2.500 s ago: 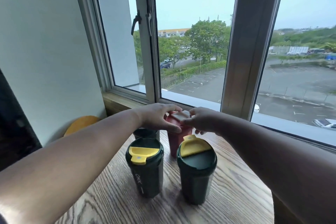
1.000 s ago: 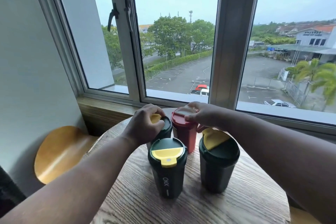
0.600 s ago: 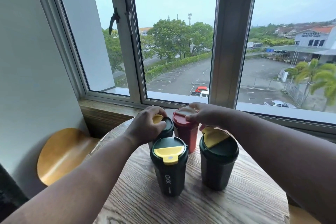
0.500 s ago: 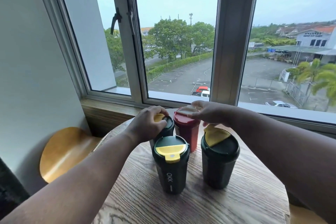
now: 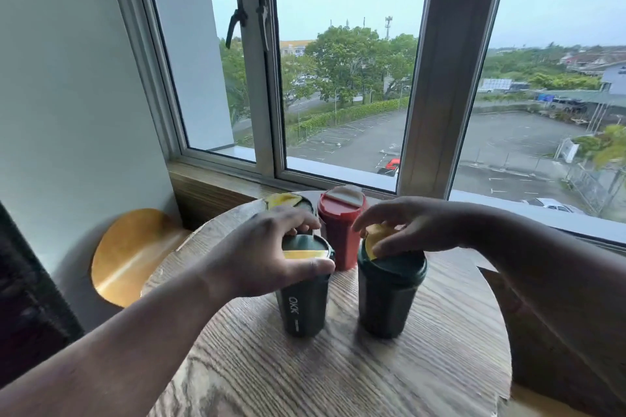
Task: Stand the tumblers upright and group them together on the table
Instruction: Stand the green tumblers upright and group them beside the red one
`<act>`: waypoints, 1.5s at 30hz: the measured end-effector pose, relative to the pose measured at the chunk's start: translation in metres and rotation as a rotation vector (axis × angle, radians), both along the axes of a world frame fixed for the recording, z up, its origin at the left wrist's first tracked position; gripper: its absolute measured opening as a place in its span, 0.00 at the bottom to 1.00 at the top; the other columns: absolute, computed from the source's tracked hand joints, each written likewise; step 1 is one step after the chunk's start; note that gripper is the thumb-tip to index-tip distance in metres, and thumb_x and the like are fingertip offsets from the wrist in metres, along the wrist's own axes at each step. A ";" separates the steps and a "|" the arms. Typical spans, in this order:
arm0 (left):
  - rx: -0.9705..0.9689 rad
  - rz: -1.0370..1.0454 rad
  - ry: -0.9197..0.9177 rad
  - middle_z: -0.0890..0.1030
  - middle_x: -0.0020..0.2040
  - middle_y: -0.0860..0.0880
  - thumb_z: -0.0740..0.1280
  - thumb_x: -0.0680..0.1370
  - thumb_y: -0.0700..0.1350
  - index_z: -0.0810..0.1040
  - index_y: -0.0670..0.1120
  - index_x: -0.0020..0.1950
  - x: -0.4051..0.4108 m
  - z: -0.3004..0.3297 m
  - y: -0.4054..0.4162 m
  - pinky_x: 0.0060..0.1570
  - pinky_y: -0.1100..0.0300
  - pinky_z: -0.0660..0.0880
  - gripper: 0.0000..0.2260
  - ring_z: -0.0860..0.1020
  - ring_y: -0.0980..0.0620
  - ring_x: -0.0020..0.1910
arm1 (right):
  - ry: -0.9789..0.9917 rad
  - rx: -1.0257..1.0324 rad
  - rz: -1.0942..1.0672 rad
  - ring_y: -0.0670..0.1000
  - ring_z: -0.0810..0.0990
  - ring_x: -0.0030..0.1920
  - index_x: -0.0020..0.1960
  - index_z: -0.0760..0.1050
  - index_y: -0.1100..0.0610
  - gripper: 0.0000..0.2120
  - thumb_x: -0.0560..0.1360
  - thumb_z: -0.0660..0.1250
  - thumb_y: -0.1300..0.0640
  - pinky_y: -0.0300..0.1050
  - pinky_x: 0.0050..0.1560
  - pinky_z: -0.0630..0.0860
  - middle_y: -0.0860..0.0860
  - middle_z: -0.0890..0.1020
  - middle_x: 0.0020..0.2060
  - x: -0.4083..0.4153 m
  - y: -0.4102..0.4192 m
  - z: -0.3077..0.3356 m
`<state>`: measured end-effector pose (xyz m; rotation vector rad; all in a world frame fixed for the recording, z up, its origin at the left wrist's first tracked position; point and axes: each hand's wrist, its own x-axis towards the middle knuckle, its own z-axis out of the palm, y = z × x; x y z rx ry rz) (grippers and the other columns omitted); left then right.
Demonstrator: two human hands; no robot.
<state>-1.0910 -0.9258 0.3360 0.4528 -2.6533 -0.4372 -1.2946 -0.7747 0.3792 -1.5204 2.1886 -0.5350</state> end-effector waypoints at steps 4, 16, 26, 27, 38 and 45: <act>-0.081 0.099 -0.016 0.75 0.57 0.63 0.73 0.64 0.71 0.74 0.60 0.65 0.000 -0.005 0.013 0.49 0.71 0.67 0.33 0.73 0.63 0.54 | 0.069 0.019 0.059 0.50 0.85 0.54 0.64 0.78 0.48 0.40 0.57 0.66 0.28 0.55 0.58 0.82 0.48 0.84 0.56 -0.010 0.003 -0.007; 0.022 0.484 0.000 0.68 0.70 0.53 0.69 0.60 0.76 0.63 0.61 0.71 -0.003 -0.024 0.049 0.66 0.49 0.73 0.43 0.69 0.51 0.69 | 0.235 -0.062 0.124 0.49 0.79 0.56 0.65 0.72 0.39 0.44 0.58 0.54 0.15 0.55 0.58 0.78 0.44 0.81 0.60 -0.032 0.002 -0.039; 0.120 0.521 0.124 0.70 0.70 0.52 0.78 0.65 0.61 0.62 0.60 0.72 -0.002 -0.036 0.054 0.64 0.57 0.69 0.41 0.70 0.54 0.67 | 0.055 -0.152 0.218 0.48 0.79 0.55 0.66 0.72 0.49 0.37 0.63 0.80 0.38 0.45 0.55 0.77 0.46 0.81 0.57 -0.029 0.016 -0.055; 0.123 0.534 0.136 0.71 0.70 0.52 0.79 0.64 0.61 0.62 0.60 0.72 -0.002 -0.038 0.054 0.64 0.58 0.68 0.41 0.70 0.53 0.68 | 0.030 -0.199 0.201 0.47 0.79 0.52 0.63 0.73 0.49 0.35 0.62 0.80 0.38 0.47 0.55 0.79 0.46 0.81 0.54 -0.027 0.015 -0.059; 0.129 0.497 0.203 0.75 0.67 0.46 0.80 0.63 0.60 0.61 0.57 0.73 -0.012 -0.040 0.050 0.61 0.58 0.71 0.44 0.72 0.50 0.66 | 0.085 -0.331 0.065 0.42 0.75 0.43 0.59 0.72 0.46 0.31 0.63 0.78 0.36 0.41 0.43 0.76 0.42 0.78 0.45 -0.020 -0.002 -0.067; 0.095 0.412 0.174 0.74 0.67 0.49 0.80 0.62 0.61 0.59 0.61 0.71 -0.006 -0.038 0.031 0.58 0.61 0.69 0.44 0.70 0.57 0.60 | 0.052 -0.330 0.023 0.41 0.75 0.43 0.56 0.66 0.39 0.29 0.63 0.79 0.36 0.42 0.44 0.76 0.41 0.77 0.43 -0.018 -0.009 -0.067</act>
